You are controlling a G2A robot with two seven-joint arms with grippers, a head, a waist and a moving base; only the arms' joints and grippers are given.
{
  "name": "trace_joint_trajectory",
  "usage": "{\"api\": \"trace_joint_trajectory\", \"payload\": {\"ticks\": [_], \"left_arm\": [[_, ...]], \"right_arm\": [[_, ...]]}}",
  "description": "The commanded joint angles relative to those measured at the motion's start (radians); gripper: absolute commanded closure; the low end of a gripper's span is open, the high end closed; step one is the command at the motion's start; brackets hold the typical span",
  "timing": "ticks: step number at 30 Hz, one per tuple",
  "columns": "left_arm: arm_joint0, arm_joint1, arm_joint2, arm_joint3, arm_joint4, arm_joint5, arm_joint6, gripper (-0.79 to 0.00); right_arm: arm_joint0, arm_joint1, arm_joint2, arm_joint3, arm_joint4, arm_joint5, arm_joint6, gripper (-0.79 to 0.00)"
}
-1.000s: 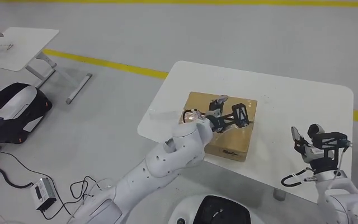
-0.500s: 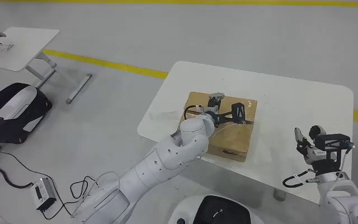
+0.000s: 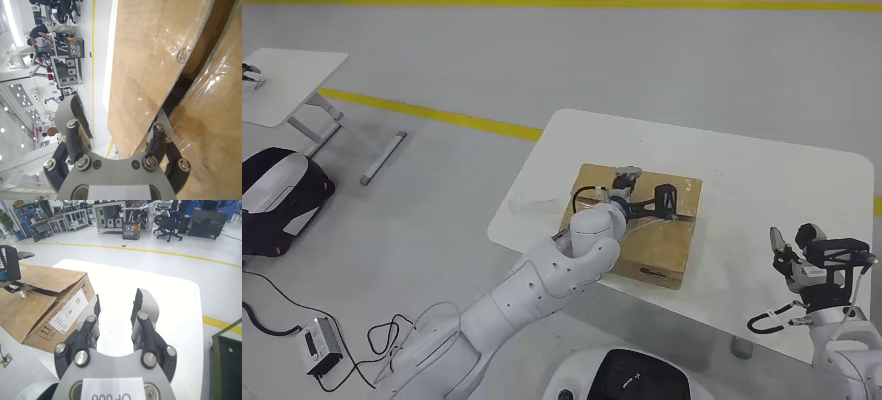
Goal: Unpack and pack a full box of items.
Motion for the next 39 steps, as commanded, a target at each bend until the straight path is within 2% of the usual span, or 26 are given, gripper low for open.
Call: {"api": "trace_joint_trajectory", "payload": {"ticks": [1,5,10,15,21,25,26,27,28,34,39], "left_arm": [[0.002,-0.003,-0.004,0.004,-0.011,0.002,0.01,0.0],[0.003,-0.007,-0.012,-0.006,-0.023,-0.017,0.035,0.0],[0.016,-0.009,-0.025,-0.047,-0.034,-0.041,0.048,0.0],[0.04,-0.012,-0.058,-0.123,-0.115,-0.084,0.042,0.0],[0.077,-0.009,-0.078,-0.23,-0.127,-0.139,0.01,0.0],[0.095,-0.009,-0.085,-0.269,-0.129,-0.157,0.0,0.0],[0.095,-0.009,-0.086,-0.274,-0.131,-0.158,-0.001,-0.058],[0.092,-0.01,-0.085,-0.274,-0.126,-0.16,-0.001,-0.209],[0.087,-0.012,-0.085,-0.27,-0.122,-0.152,-0.002,-0.785],[0.025,-0.025,-0.077,-0.24,-0.111,-0.133,0.03,-0.785],[-0.053,-0.046,-0.056,-0.162,-0.123,-0.088,0.042,-0.785]], "right_arm": [[0.002,0.0,-0.002,0.002,0.001,0.001,0.001,-0.394],[0.006,0.0,-0.008,0.009,0.0,0.005,0.002,-0.311],[0.014,0.0,-0.015,0.017,0.0,0.008,0.003,-0.262],[0.017,0.0,-0.017,0.02,0.001,0.013,0.002,-0.256],[0.015,0.001,-0.011,0.014,0.003,0.016,-0.001,-0.262],[0.008,0.003,-0.004,0.009,0.006,0.018,-0.004,-0.262],[0.006,0.003,-0.002,0.007,0.006,0.018,-0.004,-0.265],[0.004,0.003,0.0,0.005,0.007,0.02,-0.006,-0.271],[0.002,0.003,0.002,0.004,0.008,0.02,-0.007,-0.277],[-0.018,0.006,0.021,-0.01,0.013,0.027,-0.015,-0.286],[-0.039,0.008,0.039,-0.022,0.019,0.03,-0.023,-0.289]]}}
